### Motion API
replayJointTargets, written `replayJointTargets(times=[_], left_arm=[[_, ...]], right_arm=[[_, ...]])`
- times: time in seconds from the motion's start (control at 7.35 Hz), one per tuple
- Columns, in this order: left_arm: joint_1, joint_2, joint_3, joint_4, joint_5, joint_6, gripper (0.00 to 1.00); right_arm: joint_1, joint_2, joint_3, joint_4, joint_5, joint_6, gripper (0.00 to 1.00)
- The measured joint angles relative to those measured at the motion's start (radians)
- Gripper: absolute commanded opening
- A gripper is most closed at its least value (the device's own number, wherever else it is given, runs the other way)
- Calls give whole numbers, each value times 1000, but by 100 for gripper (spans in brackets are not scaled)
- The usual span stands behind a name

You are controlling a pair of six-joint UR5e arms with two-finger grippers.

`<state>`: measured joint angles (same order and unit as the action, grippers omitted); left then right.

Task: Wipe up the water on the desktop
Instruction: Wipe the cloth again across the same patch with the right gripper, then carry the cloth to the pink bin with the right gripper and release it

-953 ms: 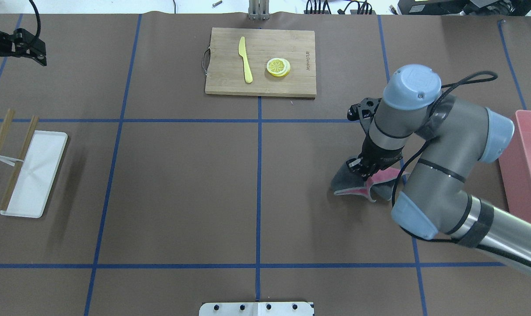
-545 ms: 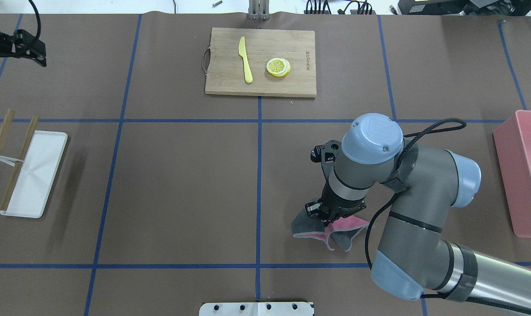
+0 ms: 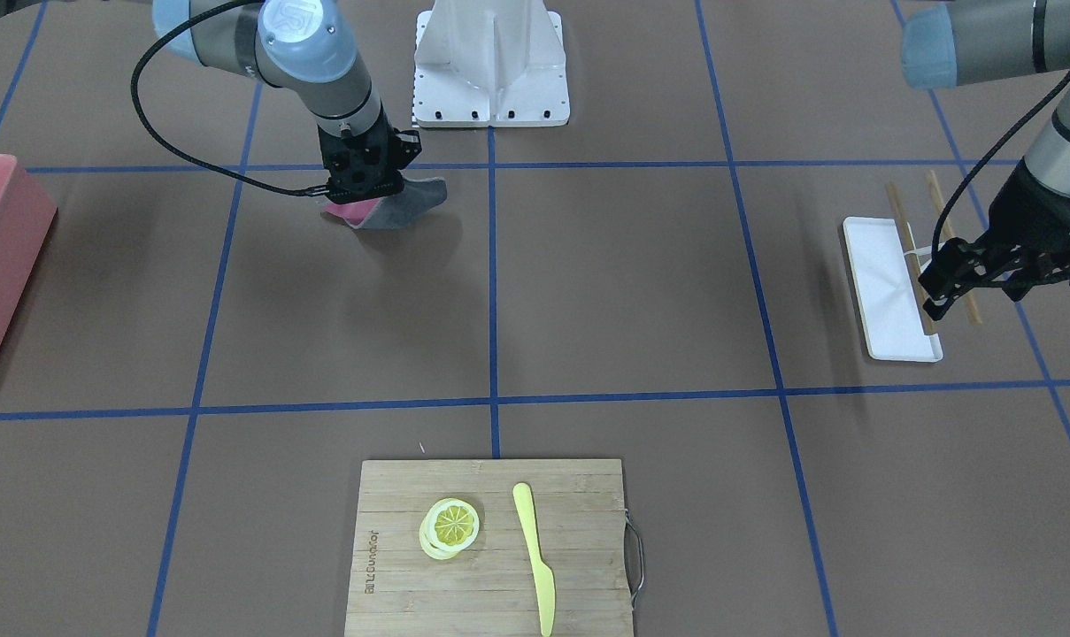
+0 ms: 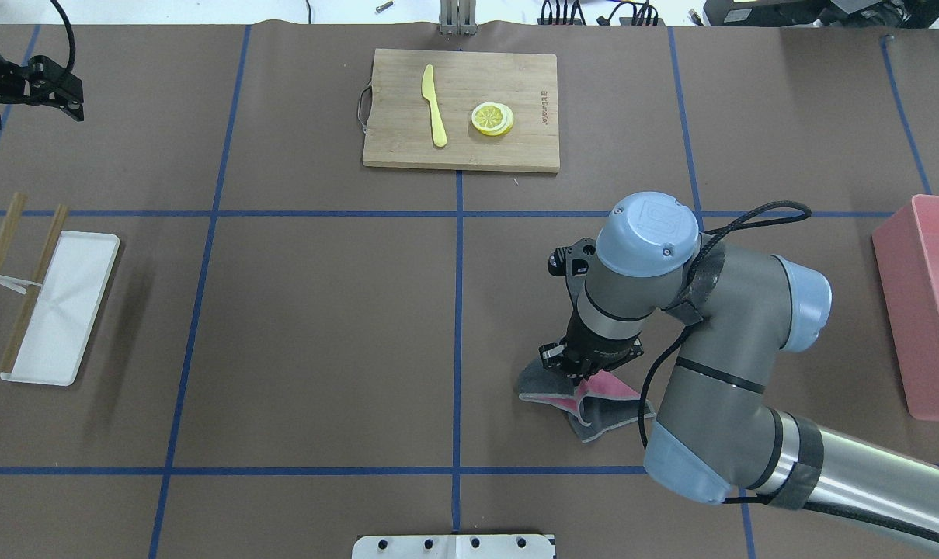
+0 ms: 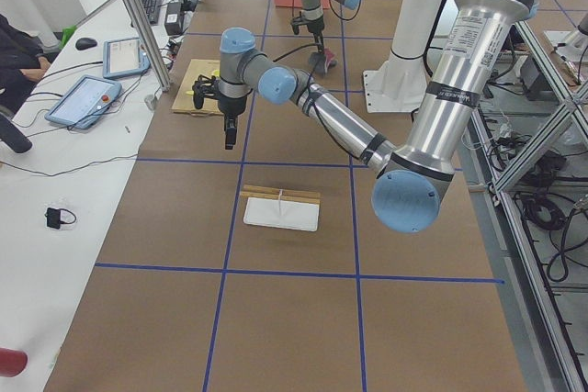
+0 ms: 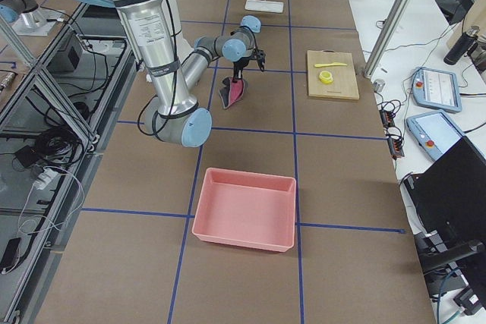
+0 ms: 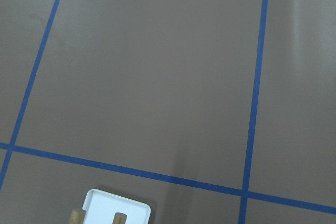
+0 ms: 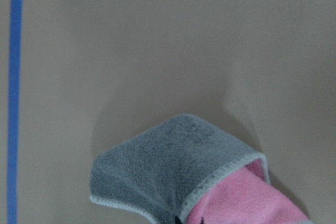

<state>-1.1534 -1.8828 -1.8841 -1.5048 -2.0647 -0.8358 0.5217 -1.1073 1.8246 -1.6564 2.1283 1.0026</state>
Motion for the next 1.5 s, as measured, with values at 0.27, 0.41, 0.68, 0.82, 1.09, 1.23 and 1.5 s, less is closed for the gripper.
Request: replayJointTargets(times=[0.27,0.41,0.68,0.82,1.09,1.23,1.5], left_arm=[[1,-1,0,0,0,-1,98],[1,-2,-1,0,0,-2,98],[1,-2,-2,0,0,-3,98],[1,-2,-2,0,-1,-2,98],[1,-1,-1,0,0,0,98],[-1,0,-3,0,0,0,98],[-8,27,-18,-4,0,2,98]], right_arm=[[87,-2,-100,56,14,-58,0],[139,-4,-133,61,36,-105,0],[226,-6,-188,61,70,-186,0],[263,-5,-213,61,75,-225,0],[378,-1,-227,44,116,-343,0],[437,0,-197,21,139,-379,0],[546,-24,-76,-17,163,-404,0]])
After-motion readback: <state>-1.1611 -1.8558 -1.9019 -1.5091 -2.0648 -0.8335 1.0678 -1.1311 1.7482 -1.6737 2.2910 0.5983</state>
